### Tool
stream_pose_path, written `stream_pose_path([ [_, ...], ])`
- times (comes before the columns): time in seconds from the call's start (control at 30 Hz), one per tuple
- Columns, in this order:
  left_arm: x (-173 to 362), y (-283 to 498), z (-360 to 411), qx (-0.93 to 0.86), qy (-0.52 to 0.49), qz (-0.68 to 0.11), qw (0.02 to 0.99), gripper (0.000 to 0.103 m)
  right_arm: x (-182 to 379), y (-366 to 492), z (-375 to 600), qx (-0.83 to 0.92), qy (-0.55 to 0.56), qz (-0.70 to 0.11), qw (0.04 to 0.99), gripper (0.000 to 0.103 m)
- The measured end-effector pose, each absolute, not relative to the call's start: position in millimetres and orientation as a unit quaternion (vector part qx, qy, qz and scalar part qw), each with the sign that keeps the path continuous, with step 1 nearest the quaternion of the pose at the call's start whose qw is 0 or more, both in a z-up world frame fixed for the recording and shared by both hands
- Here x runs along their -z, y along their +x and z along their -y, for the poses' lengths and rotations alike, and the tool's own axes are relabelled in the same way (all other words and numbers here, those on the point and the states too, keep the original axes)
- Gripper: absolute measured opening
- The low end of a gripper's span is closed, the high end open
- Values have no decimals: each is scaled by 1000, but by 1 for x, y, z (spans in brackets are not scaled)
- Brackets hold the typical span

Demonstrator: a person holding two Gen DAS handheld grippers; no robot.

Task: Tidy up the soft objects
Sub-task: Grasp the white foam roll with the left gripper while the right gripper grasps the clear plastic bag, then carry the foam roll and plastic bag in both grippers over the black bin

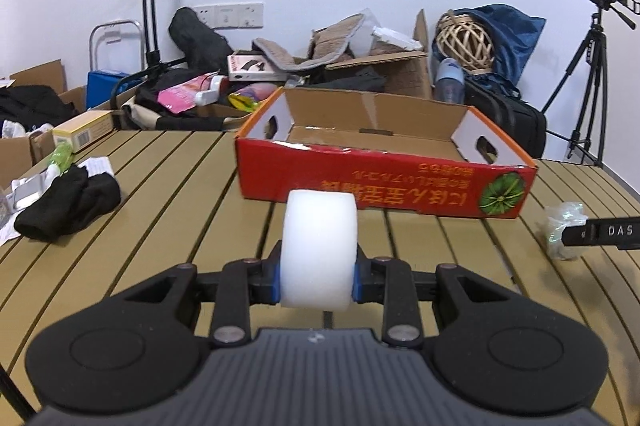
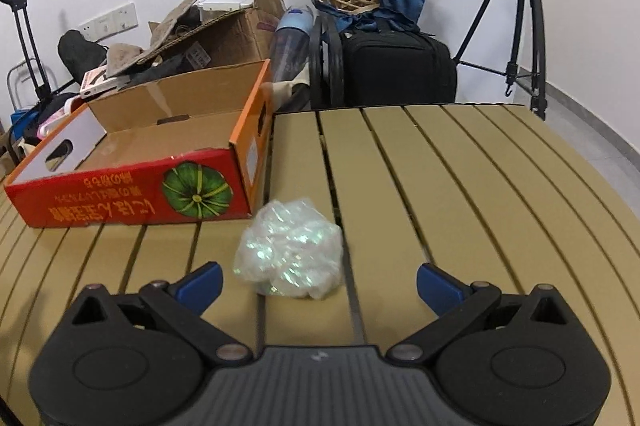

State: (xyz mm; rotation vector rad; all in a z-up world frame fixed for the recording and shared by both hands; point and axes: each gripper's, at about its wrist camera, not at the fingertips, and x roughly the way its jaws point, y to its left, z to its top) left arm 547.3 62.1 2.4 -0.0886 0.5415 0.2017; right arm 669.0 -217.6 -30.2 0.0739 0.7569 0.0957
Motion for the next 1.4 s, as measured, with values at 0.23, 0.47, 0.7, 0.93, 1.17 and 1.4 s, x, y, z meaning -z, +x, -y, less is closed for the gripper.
stream_pose_path([
  [0.23,2,552,-73,-110,-49,-273,954,30,37,689,224,-48,73,-373,924,88],
  [0.47,2,554,-76,-114,-49,-274,954,30,40,695,220,-72,68,-363,926,57],
  [0.7,2,554,-77,-115,-49,-274,954,30,33,685,213,-78,46,-342,935,37],
  [0.93,-7,543,-70,-112,-52,-271,955,30,21,665,216,-86,37,-333,938,36],
  [1.17,-26,516,-59,-107,-45,-259,959,30,5,627,223,-100,55,-313,943,36],
  [1.4,-44,478,-45,-96,-45,-249,963,30,-14,576,229,-109,59,-288,950,36],
])
